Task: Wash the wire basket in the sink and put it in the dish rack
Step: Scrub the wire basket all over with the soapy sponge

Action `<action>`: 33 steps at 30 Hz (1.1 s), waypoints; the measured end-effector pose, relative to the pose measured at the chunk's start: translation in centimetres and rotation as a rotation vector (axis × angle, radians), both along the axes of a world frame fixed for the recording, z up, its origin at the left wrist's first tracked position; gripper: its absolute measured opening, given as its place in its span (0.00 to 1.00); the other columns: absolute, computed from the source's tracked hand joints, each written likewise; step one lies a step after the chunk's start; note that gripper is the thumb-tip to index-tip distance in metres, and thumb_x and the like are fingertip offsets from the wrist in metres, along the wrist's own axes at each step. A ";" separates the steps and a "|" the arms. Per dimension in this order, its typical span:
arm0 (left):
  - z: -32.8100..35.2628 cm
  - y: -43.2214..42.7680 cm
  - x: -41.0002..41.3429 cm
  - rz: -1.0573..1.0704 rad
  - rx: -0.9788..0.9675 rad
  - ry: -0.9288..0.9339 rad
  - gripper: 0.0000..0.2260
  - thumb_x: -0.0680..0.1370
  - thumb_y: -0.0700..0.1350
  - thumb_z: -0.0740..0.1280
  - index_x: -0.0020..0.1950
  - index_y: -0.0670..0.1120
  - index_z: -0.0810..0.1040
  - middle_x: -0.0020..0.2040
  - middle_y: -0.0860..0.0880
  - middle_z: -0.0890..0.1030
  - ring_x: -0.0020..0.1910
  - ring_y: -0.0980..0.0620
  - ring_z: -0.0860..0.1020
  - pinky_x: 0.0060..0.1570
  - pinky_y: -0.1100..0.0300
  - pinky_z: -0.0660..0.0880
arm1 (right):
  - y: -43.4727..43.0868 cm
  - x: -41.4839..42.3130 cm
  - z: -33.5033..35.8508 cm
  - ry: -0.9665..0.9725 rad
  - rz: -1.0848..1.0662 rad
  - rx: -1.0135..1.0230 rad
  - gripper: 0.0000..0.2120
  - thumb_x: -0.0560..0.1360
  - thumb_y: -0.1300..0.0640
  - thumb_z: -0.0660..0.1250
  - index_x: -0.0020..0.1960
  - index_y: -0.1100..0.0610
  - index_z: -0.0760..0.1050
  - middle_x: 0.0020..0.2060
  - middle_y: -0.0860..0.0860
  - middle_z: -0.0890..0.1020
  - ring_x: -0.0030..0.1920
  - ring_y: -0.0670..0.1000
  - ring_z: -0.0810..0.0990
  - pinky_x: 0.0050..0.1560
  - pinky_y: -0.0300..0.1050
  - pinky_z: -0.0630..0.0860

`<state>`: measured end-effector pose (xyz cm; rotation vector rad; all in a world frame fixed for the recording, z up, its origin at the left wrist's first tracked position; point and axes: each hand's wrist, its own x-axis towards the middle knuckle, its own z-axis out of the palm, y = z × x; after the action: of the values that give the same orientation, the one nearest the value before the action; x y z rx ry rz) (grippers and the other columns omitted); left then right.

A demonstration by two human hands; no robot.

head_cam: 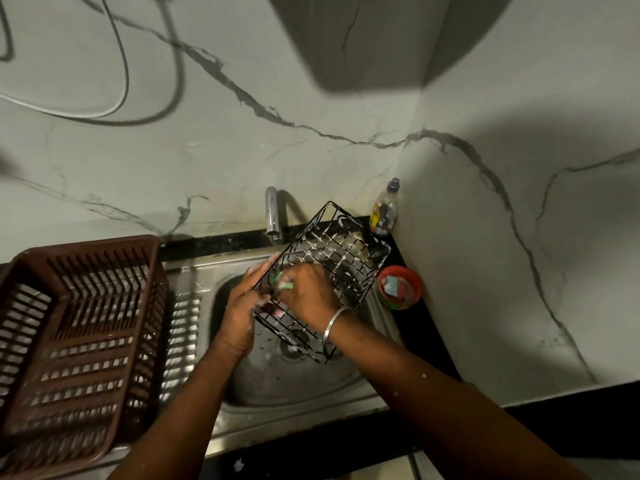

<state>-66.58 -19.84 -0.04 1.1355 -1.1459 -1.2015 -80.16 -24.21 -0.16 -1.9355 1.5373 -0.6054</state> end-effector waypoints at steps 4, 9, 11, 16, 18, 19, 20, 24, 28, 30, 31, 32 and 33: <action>0.0 -0.6 0.0 -0.006 -0.024 -0.038 0.31 0.72 0.45 0.63 0.77 0.46 0.76 0.72 0.46 0.80 0.72 0.48 0.77 0.70 0.54 0.75 | 0.9 0.6 0.1 0.094 0.184 -0.090 0.08 0.74 0.63 0.75 0.51 0.54 0.84 0.51 0.52 0.82 0.51 0.52 0.81 0.52 0.48 0.83; -0.1 -1.2 0.0 -0.008 -0.035 -0.045 0.28 0.73 0.41 0.61 0.74 0.48 0.78 0.71 0.45 0.80 0.71 0.49 0.78 0.69 0.56 0.75 | 1.1 1.0 0.4 0.076 0.190 -0.150 0.10 0.73 0.64 0.75 0.53 0.55 0.84 0.52 0.52 0.84 0.53 0.52 0.82 0.55 0.50 0.82; -0.3 -1.2 0.3 -0.015 -0.030 -0.032 0.29 0.74 0.43 0.61 0.76 0.45 0.77 0.73 0.44 0.79 0.73 0.47 0.76 0.73 0.50 0.73 | 1.0 0.7 0.6 0.112 0.260 -0.047 0.10 0.74 0.62 0.76 0.53 0.52 0.83 0.52 0.51 0.83 0.53 0.52 0.81 0.55 0.51 0.82; -0.1 -1.0 0.5 0.046 -0.026 -0.007 0.29 0.72 0.50 0.65 0.74 0.46 0.78 0.71 0.46 0.81 0.72 0.46 0.77 0.70 0.52 0.74 | 1.3 -0.4 1.4 0.185 0.374 -0.059 0.04 0.76 0.60 0.73 0.49 0.53 0.82 0.49 0.51 0.82 0.49 0.50 0.81 0.52 0.50 0.83; -0.5 -1.1 0.7 0.060 0.008 0.033 0.27 0.73 0.49 0.65 0.72 0.48 0.81 0.69 0.42 0.82 0.71 0.37 0.77 0.72 0.41 0.73 | 1.5 -0.8 2.0 0.229 0.462 -0.023 0.03 0.77 0.60 0.73 0.49 0.53 0.81 0.49 0.51 0.81 0.48 0.50 0.81 0.51 0.49 0.83; -0.7 -1.2 0.8 0.067 0.023 0.044 0.26 0.72 0.50 0.66 0.71 0.50 0.82 0.68 0.40 0.82 0.70 0.33 0.76 0.72 0.36 0.72 | 1.2 -1.2 2.3 0.237 0.437 -0.030 0.04 0.77 0.60 0.73 0.51 0.53 0.82 0.51 0.51 0.80 0.49 0.49 0.80 0.51 0.46 0.81; -0.7 -1.2 1.0 0.078 0.044 0.037 0.26 0.72 0.51 0.67 0.70 0.51 0.83 0.68 0.38 0.82 0.70 0.31 0.76 0.72 0.33 0.70 | 1.0 -1.7 2.4 0.239 0.397 -0.059 0.05 0.77 0.60 0.72 0.52 0.53 0.82 0.52 0.51 0.79 0.50 0.49 0.79 0.51 0.42 0.78; -0.1 -1.7 0.8 0.120 0.064 0.039 0.20 0.72 0.47 0.65 0.60 0.54 0.88 0.57 0.45 0.87 0.60 0.40 0.82 0.69 0.30 0.72 | 1.2 -1.9 3.1 0.306 0.508 -0.087 0.07 0.76 0.64 0.72 0.53 0.56 0.81 0.51 0.52 0.79 0.51 0.51 0.79 0.54 0.43 0.79; -0.4 -2.0 1.1 0.073 0.035 0.060 0.23 0.71 0.47 0.65 0.66 0.52 0.86 0.65 0.40 0.84 0.69 0.31 0.76 0.70 0.23 0.68 | -1.4 -3.9 4.3 0.272 0.255 -0.125 0.07 0.74 0.63 0.75 0.51 0.55 0.82 0.50 0.51 0.81 0.51 0.51 0.81 0.53 0.45 0.82; -0.3 -2.1 1.2 0.093 0.036 0.082 0.23 0.72 0.43 0.64 0.65 0.51 0.86 0.63 0.41 0.85 0.70 0.30 0.76 0.71 0.24 0.67 | -2.2 -4.8 4.3 0.282 0.070 -0.235 0.08 0.74 0.64 0.75 0.51 0.55 0.81 0.48 0.50 0.80 0.47 0.51 0.81 0.46 0.43 0.81; -0.2 -2.3 1.2 0.112 0.030 0.086 0.23 0.72 0.41 0.63 0.63 0.52 0.87 0.60 0.43 0.86 0.69 0.29 0.76 0.71 0.25 0.67 | -2.0 -4.6 4.2 0.319 0.053 -0.257 0.08 0.74 0.64 0.74 0.52 0.55 0.81 0.48 0.51 0.80 0.47 0.51 0.81 0.44 0.42 0.80; -0.1 -2.3 1.2 0.122 0.029 0.084 0.23 0.72 0.41 0.63 0.62 0.52 0.88 0.57 0.44 0.87 0.69 0.28 0.76 0.71 0.24 0.67 | -1.6 -4.3 4.0 0.333 0.089 -0.262 0.08 0.74 0.64 0.74 0.52 0.55 0.81 0.48 0.52 0.80 0.47 0.51 0.81 0.44 0.41 0.79; 0.0 -2.3 1.1 0.115 0.025 0.082 0.23 0.72 0.41 0.63 0.62 0.52 0.88 0.57 0.43 0.87 0.69 0.27 0.76 0.70 0.24 0.68 | -1.2 -4.1 3.9 0.332 0.136 -0.228 0.08 0.75 0.63 0.74 0.52 0.55 0.81 0.49 0.52 0.80 0.48 0.50 0.80 0.45 0.40 0.77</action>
<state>-65.49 -22.12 -0.06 1.1455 -0.9931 -1.1657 -84.26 -25.43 3.69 -2.3899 1.5669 -0.4316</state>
